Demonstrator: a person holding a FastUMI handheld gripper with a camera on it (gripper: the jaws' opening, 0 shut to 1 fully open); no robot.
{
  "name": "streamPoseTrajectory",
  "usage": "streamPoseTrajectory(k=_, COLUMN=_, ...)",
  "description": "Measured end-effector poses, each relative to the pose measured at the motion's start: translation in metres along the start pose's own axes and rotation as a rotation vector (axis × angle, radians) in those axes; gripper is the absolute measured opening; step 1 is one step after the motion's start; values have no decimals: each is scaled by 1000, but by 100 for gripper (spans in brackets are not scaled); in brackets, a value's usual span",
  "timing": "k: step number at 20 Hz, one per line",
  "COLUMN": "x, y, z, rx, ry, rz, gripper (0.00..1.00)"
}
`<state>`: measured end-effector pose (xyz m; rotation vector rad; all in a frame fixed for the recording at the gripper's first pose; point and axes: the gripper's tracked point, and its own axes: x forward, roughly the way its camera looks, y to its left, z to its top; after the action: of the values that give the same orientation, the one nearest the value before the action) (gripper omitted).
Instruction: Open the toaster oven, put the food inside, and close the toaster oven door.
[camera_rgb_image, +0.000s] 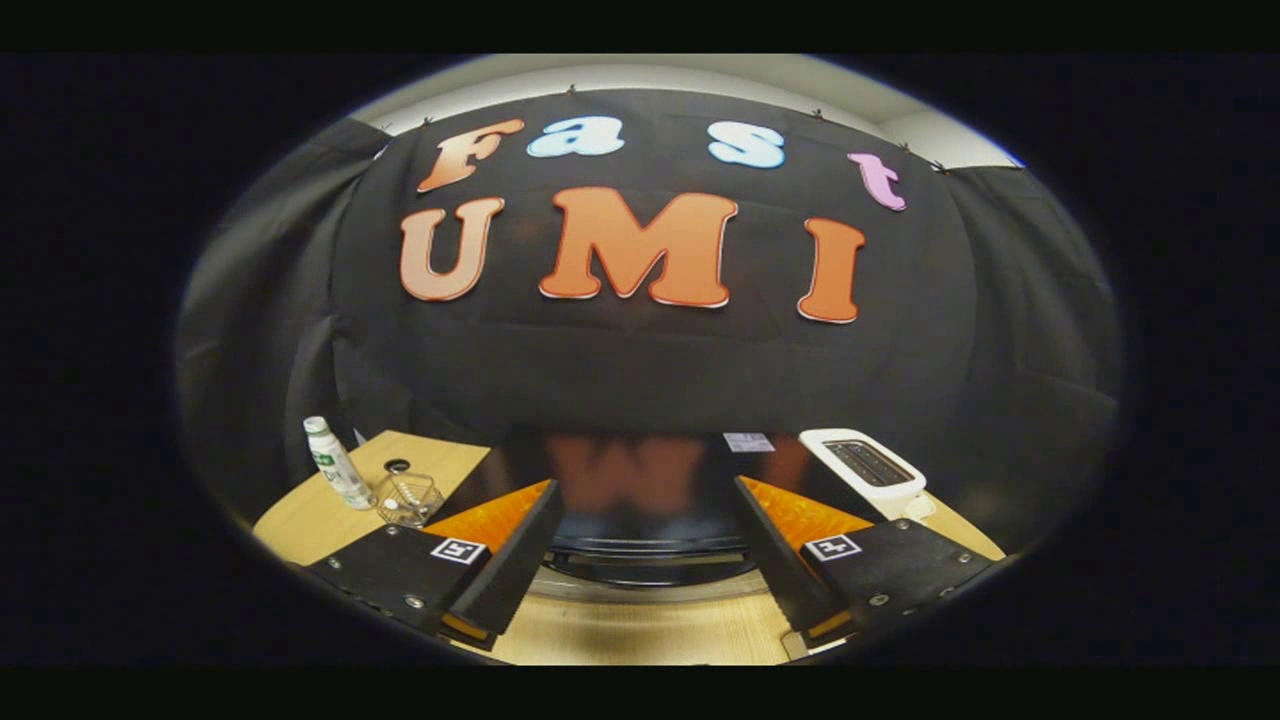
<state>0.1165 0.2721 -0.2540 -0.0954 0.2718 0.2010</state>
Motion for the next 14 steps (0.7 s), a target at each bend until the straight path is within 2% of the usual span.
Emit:
streamPoseTrajectory(k=5, x=0, y=-2, z=-34, rx=60, ry=77, rz=-2, gripper=100)
streamPoseTrajectory(k=9, x=-4, y=-4, z=-36, rx=108, ry=77, rz=7, gripper=100)
streamPoseTrajectory(k=12, x=-18, y=-6, z=-43, rx=64, ry=83, rz=6, gripper=100)
streamPoseTrajectory(k=14, x=-30, y=-6, z=-47, rx=81, ry=94, rz=4, gripper=100)
